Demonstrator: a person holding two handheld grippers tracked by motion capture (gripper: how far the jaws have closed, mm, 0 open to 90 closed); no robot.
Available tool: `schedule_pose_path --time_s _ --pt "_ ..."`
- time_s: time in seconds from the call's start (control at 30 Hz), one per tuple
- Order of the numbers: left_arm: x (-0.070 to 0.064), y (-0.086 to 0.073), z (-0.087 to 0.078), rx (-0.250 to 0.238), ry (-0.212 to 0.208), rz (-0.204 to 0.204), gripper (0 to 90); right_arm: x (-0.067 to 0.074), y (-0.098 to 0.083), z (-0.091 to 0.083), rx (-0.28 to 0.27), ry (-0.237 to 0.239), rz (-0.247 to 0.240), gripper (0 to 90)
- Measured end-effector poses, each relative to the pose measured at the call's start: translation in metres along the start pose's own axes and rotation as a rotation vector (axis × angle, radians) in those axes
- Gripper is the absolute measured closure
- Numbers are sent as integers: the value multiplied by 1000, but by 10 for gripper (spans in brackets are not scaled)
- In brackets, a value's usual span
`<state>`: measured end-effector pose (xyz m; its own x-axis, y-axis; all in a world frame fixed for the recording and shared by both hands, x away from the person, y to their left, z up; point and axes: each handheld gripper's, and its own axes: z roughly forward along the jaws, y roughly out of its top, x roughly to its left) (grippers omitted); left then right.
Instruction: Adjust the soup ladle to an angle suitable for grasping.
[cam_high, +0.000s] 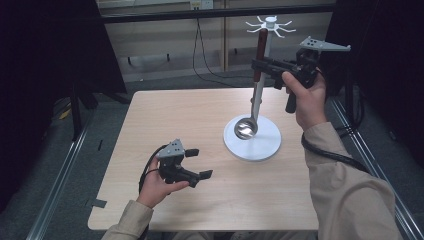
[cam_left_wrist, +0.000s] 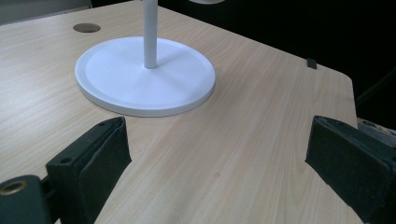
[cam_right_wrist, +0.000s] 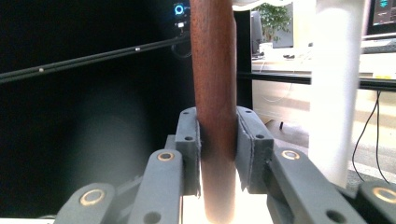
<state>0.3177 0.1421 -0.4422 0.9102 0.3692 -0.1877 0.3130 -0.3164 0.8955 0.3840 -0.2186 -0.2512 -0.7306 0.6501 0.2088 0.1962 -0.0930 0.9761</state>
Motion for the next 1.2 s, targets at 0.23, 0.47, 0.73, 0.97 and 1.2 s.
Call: schedule_pose_path --time_s 0.23,0.47,0.73,0.97,1.2 --pt "-1 0 1 0 4 -1 61 -2 -5 -5 -34 -21 26 718" --pt "-1 0 0 3 0 -1 61 -3 -6 -6 -50 -39 38 709" --pt "-1 0 1 6 1 1 61 0 -9 -3 -70 -68 32 699" --pt "0 0 -1 10 8 4 61 -1 -11 0 -90 -100 53 689" --pt "1 1 -3 6 12 6 61 3 -9 -1 -102 -107 54 606"
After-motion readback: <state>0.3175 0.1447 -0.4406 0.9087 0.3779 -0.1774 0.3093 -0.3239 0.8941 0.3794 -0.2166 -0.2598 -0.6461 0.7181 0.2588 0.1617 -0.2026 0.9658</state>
